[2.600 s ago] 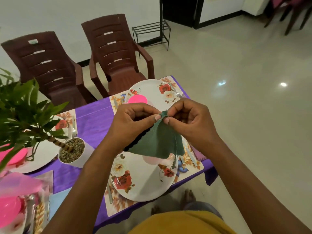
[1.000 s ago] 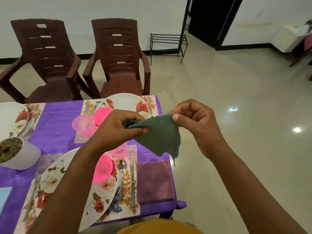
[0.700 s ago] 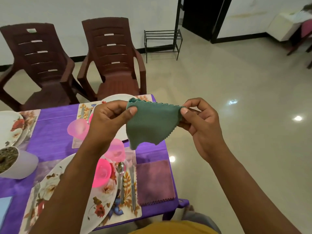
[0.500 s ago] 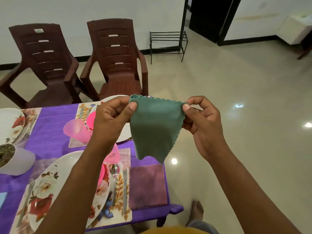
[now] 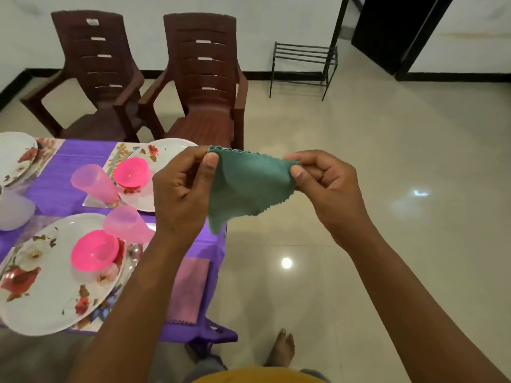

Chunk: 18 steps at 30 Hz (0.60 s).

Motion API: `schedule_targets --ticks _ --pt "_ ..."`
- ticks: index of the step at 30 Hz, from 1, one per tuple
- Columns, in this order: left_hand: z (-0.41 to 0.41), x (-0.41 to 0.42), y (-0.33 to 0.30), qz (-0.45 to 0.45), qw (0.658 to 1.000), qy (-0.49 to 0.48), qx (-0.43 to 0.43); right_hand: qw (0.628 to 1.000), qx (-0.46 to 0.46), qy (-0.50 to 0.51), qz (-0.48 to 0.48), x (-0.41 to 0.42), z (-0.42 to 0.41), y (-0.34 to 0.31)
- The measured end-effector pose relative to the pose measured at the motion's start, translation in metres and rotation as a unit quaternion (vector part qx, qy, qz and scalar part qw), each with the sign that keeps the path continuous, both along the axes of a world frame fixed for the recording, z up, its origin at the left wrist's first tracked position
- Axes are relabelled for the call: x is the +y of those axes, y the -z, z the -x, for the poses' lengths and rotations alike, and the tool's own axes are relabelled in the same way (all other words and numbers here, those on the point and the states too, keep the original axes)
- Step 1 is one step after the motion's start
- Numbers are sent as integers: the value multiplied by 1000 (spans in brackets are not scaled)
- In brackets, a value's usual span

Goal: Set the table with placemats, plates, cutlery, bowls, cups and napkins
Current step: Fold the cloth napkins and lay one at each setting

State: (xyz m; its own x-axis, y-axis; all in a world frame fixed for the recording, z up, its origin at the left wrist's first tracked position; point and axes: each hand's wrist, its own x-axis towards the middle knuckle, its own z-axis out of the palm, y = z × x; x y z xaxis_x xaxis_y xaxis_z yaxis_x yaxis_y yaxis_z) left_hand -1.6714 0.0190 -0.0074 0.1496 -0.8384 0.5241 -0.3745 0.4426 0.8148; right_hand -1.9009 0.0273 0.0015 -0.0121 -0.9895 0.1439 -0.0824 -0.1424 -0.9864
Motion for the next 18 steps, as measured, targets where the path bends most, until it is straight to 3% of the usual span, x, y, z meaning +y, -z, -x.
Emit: schedule_targets --ticks 2,9,13,16,18 --pt "18 3 -1 31 998 -29 -40 998 56 -4 17 -1 13 0" --pt "51 -1 -4 81 987 -111 -88 999 -25 -9 -18 -1 45 -1" --pt "67 -6 -5 76 987 -99 -97 997 -49 -17 -49 -4 61 -5" --pt "78 -11 -5 71 989 -69 -107 988 -74 -87 -105 -11 76 -11" --pt "85 -16 -4 70 990 -45 -116 985 -35 -127 -110 -18 81 -14"
